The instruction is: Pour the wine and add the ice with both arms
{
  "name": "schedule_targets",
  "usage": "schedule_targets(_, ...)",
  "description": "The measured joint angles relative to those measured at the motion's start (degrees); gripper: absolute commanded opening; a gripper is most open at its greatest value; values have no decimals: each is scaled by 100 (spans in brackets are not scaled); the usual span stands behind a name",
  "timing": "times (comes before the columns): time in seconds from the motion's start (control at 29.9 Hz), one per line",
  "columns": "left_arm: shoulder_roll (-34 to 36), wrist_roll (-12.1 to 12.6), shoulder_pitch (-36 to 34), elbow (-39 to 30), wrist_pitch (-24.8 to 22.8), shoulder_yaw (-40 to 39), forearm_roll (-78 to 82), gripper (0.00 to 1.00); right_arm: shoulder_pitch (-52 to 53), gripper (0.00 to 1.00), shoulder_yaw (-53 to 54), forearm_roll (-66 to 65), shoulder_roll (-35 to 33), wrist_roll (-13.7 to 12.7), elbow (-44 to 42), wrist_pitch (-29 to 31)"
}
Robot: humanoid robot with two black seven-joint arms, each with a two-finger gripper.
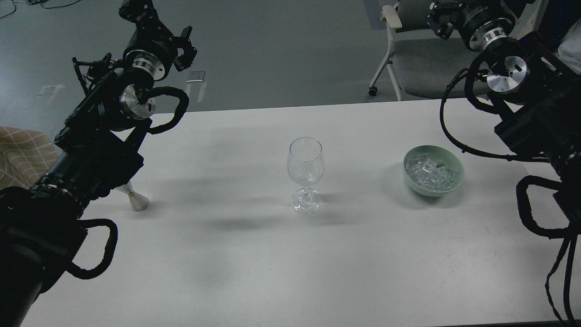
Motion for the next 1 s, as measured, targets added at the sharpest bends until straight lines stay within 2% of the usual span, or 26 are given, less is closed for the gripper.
schedule_targets(0.57, 53, -72, -38, -13, -16, 28, 13, 98, 21, 100, -1, -2, -14, -8, 15, 0)
schedule_targets(0.83, 224, -79, -49, 6, -221, -70, -41, 98, 121, 100, -6, -9, -20, -9, 7, 9)
schedule_targets(1.0, 306, 62, -48, -96, -232, -163, -115, 98, 170, 100, -6, -9, -20, -9, 27, -11)
